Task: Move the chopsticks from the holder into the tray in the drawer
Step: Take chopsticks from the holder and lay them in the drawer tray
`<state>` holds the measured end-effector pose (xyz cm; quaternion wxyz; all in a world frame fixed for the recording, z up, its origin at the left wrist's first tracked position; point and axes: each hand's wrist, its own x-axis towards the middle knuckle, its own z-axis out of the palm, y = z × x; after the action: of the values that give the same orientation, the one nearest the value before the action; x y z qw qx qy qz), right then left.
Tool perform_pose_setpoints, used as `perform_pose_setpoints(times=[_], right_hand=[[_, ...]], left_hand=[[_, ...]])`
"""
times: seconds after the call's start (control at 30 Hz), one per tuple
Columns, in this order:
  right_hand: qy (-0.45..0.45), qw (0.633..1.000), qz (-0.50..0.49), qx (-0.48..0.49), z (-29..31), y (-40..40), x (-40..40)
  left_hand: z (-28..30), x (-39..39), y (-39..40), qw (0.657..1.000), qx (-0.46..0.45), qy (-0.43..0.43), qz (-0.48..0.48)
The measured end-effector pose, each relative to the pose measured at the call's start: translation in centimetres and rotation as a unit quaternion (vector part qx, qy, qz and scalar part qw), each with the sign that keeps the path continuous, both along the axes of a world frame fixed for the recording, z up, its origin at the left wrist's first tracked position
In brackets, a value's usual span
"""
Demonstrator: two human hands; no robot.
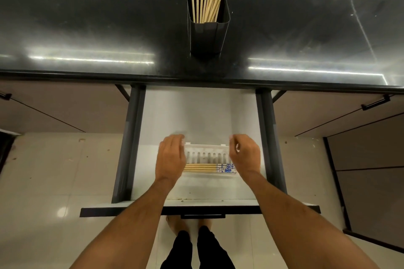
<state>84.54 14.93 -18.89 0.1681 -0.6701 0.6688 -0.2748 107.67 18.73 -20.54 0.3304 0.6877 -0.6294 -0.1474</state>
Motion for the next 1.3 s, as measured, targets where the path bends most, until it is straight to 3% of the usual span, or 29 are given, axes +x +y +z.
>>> perform_pose_setpoints(times=[0.07,0.2,0.3,0.4,0.67,0.87,0.93,1.1,1.3], right_hand=[[-0.089,0.985,-0.139,0.048,0.1,-0.7,-0.5],[-0.139,0.928,-0.3,0.171,-1.1,-1.2,-2.1],[-0.155,0.877,-0.361,0.278,-1.8,-0.8,-2.5],[-0.158,0.854,-0.361,0.341,-2.3,-0.1,-2.0],[-0.135,0.855,-0.343,0.366,-1.9,0.1,-0.7],[-0.095,0.87,-0.327,0.357,-1.8,-0.4,-0.9],[-0.065,0.906,-0.285,0.306,-1.3,-0.9,-0.7],[0.045,0.984,-0.106,0.134,3.2,-4.4,0.7],[0.095,0.989,0.024,-0.115,10.9,-11.3,3.3]], left_hand=[[0.2,0.0,-0.4,0.985,0.048,0.097,0.138],[-0.5,0.8,-1.5,0.888,0.226,0.186,0.355],[-0.6,1.5,-1.5,0.831,0.354,0.196,0.381],[-0.8,1.4,-1.6,0.821,0.415,0.182,0.346],[-0.4,1.1,-1.8,0.833,0.461,0.102,0.288],[-0.7,1.5,-2.0,0.84,0.42,0.155,0.307],[-0.2,1.5,-2.8,0.859,0.389,0.138,0.302],[3.9,1.6,-6.3,0.953,0.22,0.078,0.192],[11.4,2.0,-12.9,0.997,0.001,0.029,0.072]])
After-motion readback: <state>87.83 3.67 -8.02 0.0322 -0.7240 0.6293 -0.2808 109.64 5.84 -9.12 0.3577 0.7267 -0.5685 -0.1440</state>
